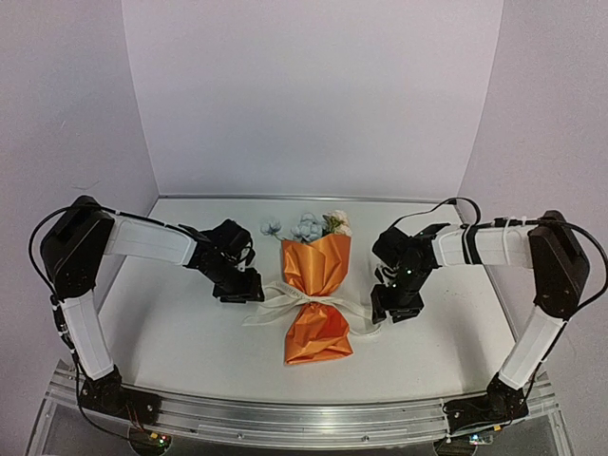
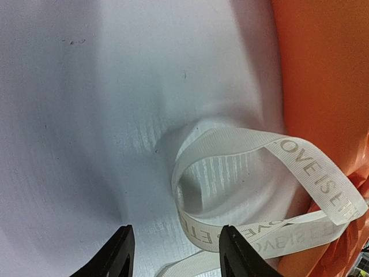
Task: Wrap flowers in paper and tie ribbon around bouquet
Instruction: Tie the half-tied ribbon around the folded bouquet.
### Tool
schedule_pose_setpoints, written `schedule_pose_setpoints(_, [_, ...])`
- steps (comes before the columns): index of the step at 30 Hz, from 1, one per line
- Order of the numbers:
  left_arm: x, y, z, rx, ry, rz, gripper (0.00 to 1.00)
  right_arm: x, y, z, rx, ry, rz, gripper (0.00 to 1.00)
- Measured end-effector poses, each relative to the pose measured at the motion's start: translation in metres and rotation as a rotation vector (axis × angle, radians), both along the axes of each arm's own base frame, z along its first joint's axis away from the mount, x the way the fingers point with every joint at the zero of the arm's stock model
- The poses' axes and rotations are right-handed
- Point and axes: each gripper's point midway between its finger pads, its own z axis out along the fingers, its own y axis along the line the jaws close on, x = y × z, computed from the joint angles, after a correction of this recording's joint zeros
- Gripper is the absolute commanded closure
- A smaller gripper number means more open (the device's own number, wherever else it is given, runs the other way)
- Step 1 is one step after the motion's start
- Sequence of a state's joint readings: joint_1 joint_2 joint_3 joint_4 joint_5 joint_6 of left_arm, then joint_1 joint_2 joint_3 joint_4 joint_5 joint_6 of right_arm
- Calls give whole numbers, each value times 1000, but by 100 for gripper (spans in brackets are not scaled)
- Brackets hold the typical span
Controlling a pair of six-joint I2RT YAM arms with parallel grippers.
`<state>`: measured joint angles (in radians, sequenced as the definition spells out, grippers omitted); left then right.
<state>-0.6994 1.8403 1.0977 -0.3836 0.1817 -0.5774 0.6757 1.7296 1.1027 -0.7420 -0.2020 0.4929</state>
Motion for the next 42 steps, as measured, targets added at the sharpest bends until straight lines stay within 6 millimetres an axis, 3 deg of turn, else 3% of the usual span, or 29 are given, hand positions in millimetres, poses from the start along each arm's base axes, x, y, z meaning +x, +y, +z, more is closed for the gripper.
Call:
schedule_pose_setpoints(7, [2, -2, -6, 5, 8, 0, 54, 0, 4, -18, -19, 23, -17, 55])
schedule_pose_setpoints(15, [7, -5, -4, 0, -9, 2, 56, 3, 5, -21, -31, 8, -31, 61])
schedule_pose_setpoints(22, [16, -15, -7, 8, -32, 1, 80, 5, 4, -22, -33, 1, -37, 66])
schedule_pose_setpoints(24, [15, -16, -8, 18, -33, -5, 89, 6, 5, -23, -33, 2, -40, 73])
schedule_pose_setpoints(26, [15, -15, -9, 22, -35, 0, 99, 6, 5, -26, -34, 6, -44, 87])
schedule_pose_setpoints(27, [15, -16, -9, 25, -39, -3, 100, 6, 6, -27, -34, 10, -49, 94])
schedule_pose_setpoints(29, [15, -14, -9, 34, -42, 0, 100, 5, 6, -29, -36, 16, -51, 100])
schedule_pose_setpoints(35, [20, -7, -10, 73, -69, 16, 100, 7, 2, -32, -52, 6, -60, 100])
schedule_pose_setpoints(42, [20, 8, -5, 130, -109, 21, 100, 4, -21, -32, -113, -62, -108, 100])
